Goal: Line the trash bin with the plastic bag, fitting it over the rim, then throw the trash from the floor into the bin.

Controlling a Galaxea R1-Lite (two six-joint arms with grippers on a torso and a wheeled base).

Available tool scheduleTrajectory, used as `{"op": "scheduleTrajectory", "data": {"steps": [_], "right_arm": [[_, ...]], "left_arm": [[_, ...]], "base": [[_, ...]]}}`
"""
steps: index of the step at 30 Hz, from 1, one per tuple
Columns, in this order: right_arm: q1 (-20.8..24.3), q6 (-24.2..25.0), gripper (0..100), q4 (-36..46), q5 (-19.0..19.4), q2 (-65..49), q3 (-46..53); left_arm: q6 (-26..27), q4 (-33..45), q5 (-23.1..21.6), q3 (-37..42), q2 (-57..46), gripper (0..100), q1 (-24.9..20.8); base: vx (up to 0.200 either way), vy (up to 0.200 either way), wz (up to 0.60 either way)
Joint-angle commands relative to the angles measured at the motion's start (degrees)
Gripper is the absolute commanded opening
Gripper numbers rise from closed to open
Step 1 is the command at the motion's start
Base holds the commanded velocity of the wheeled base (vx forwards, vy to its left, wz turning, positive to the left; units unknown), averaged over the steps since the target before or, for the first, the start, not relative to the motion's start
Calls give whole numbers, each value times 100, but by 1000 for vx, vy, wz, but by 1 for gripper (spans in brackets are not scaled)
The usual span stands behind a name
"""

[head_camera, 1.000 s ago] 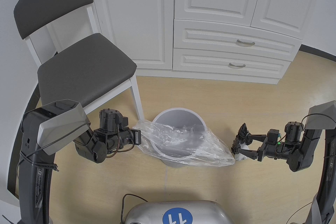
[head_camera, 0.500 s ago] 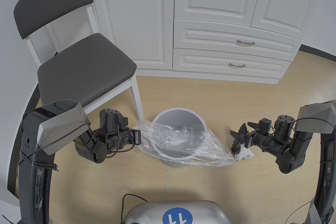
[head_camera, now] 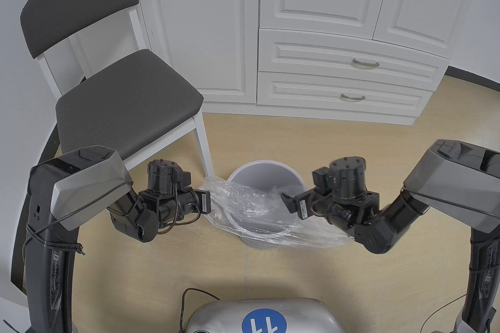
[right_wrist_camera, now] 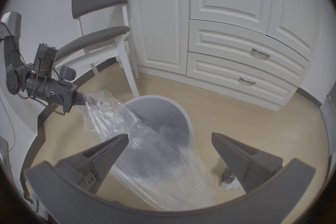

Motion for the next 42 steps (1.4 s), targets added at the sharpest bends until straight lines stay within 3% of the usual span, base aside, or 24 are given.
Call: {"op": "scheduleTrajectory", "data": {"steps": [1,7,12,23,30,32,36,39,42], "right_arm": [[1209,-353,100,2419,-1401,435,-2653],[1569,-617,100,2340,-1471,1033,-2829],[1763,-652,100,2279,-1893,1429,-2987],[1780,-916,100,2279,-1999,1490,-2794],[1666,-889,100,2270,-2087,1938,-3259],[1622,-898,100,2261,-2341,2053,-3426],[1622,-898,100,2261,-2385,2097,-3470],[1622,-907,100,2261,-2623,2237,-3576],[1587,-898,100,2261,-3036,2431,-3787]], "left_arm": [[-14,-33,19,115,-160,0,-43],[-14,-33,19,72,-124,0,-34],[-23,-24,19,63,-116,0,-16],[-14,-24,10,36,-89,0,1],[-23,-24,10,45,-98,0,1],[-23,-33,10,45,-107,0,1],[-23,-33,10,45,-98,0,1],[-23,-33,10,54,-107,0,1],[-23,-33,19,63,-124,0,-8]], "base": [[0,0,0],[0,0,0],[0,0,0],[0,0,0],[0,0,0],[0,0,0],[0,0,0],[0,0,0],[0,0,0]]}}
